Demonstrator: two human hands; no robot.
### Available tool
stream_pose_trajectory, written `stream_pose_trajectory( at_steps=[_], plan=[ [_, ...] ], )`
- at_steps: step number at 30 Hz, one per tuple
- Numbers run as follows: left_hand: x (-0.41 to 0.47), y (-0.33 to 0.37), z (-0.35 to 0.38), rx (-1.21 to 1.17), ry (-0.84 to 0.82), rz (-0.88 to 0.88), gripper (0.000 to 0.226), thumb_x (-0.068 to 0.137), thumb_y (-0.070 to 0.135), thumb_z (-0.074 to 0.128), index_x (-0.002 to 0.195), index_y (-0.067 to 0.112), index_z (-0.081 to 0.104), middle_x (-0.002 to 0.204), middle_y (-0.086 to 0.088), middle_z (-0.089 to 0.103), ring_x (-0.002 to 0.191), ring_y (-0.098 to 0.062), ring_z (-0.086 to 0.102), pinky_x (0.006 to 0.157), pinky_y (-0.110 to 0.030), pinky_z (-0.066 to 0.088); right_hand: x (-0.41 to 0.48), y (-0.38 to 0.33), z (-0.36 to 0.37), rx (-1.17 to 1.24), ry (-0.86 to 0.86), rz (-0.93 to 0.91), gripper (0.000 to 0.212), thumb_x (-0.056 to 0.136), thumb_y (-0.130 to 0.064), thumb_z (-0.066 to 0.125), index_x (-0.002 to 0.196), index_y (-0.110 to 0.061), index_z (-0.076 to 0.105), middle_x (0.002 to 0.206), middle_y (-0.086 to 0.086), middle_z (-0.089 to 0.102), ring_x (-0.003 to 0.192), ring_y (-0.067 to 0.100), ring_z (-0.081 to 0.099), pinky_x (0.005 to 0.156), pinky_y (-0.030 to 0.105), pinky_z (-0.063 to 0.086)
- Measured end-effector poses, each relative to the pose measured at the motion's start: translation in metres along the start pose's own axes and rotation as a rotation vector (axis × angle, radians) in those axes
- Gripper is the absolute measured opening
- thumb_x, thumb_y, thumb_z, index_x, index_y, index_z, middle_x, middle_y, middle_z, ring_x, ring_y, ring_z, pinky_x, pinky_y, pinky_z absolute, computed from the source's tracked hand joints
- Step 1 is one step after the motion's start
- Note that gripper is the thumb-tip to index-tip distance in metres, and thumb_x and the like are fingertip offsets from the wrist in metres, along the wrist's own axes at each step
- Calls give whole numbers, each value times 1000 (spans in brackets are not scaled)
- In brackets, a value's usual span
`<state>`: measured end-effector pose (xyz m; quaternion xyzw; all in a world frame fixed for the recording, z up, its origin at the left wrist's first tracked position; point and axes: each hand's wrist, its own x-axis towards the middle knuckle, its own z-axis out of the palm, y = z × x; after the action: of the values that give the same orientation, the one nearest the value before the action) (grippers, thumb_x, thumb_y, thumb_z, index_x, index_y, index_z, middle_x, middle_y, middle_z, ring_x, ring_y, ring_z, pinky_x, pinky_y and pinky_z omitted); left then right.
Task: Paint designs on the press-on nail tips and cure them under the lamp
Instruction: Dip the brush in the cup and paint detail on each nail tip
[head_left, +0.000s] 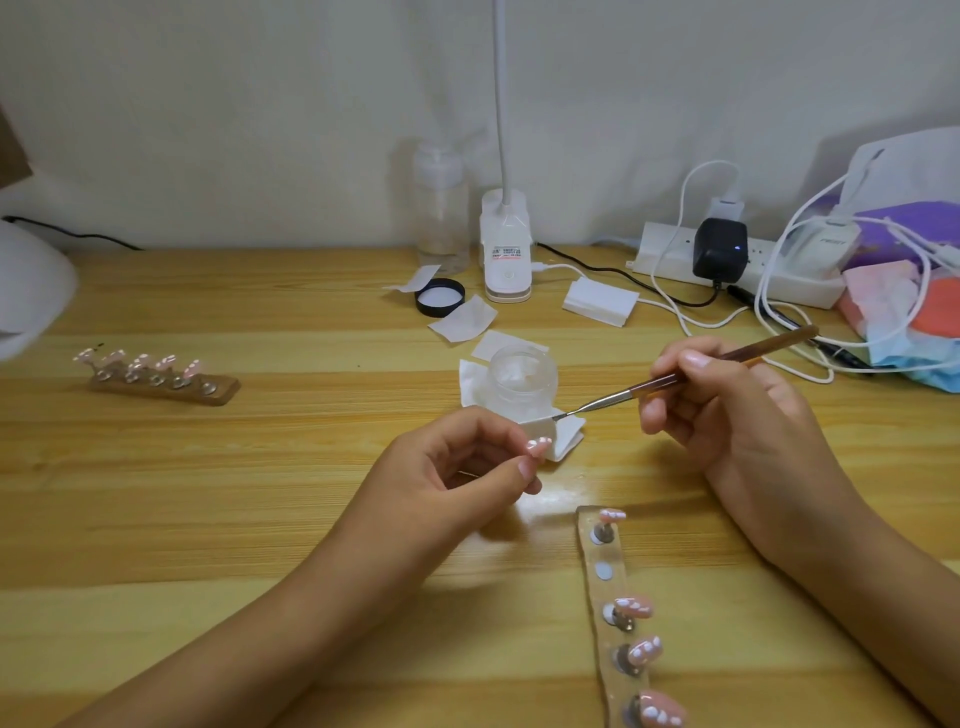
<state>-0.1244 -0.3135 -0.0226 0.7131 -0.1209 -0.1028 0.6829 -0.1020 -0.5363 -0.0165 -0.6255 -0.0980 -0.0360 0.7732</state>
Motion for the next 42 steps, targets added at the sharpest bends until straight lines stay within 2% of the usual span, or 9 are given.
stream_pose_trajectory(
  at_steps=[1,4,12,16,20,26,31,37,42],
  plan=[
    [0,1,1,5,-11,-2,3,77,32,71,80,32,71,75,7,71,72,-4,61,67,-15,48,0,0,0,12,-17,-4,29,90,-20,49,73,-27,72,67,-3,63,64,11,63,65,20,52],
    [-1,1,1,33,-28,9,11,79,27,66,80,36,72,76,9,70,73,-3,60,66,-14,47,-2,0,2,11,-70,2,29,90,-18,48,74,-25,71,66,0,62,64,12,63,65,21,53],
    [0,-1,0,39,-25,16,9,77,35,69,84,37,74,82,9,73,82,-6,65,76,-18,49,-2,0,2,-6,-77,14,26,88,-19,50,72,-24,69,63,2,60,62,14,62,64,20,52],
    [-1,-1,0,44,-12,23,9,79,32,68,82,37,75,80,8,73,80,-5,65,75,-17,49,-2,1,1,-3,-83,15,26,87,-17,48,69,-23,66,61,0,56,58,13,57,60,19,49],
    [-1,0,0,16,5,2,11,80,30,66,84,36,75,87,7,75,82,-5,67,74,-20,51,-2,2,-1,-8,-117,30,23,85,-19,50,68,-22,64,57,-1,53,54,12,52,56,17,46],
    [-1,2,1,3,22,-20,9,77,29,69,84,30,74,81,7,73,77,-5,64,73,-36,56,4,1,-6,137,-52,18,30,91,-17,45,82,-22,73,65,-2,57,61,9,56,63,20,50],
    [0,2,2,-32,4,23,6,77,24,70,80,28,70,78,9,69,73,-4,60,65,-15,48,3,1,-5,149,-53,22,30,95,-26,47,81,-23,73,68,-1,61,67,10,60,69,22,53],
    [0,0,2,-3,8,18,5,74,26,73,77,28,70,81,6,68,67,-3,56,62,-18,47,1,0,-3,91,-104,14,23,85,-32,54,77,-21,71,65,-1,58,64,12,58,65,22,51],
    [0,-1,2,16,30,-9,6,72,28,74,72,29,68,69,11,63,64,-6,54,60,-24,47,-1,1,-2,9,-141,-20,27,91,-22,48,77,-22,71,63,1,59,64,14,58,66,21,50]
  ],
)
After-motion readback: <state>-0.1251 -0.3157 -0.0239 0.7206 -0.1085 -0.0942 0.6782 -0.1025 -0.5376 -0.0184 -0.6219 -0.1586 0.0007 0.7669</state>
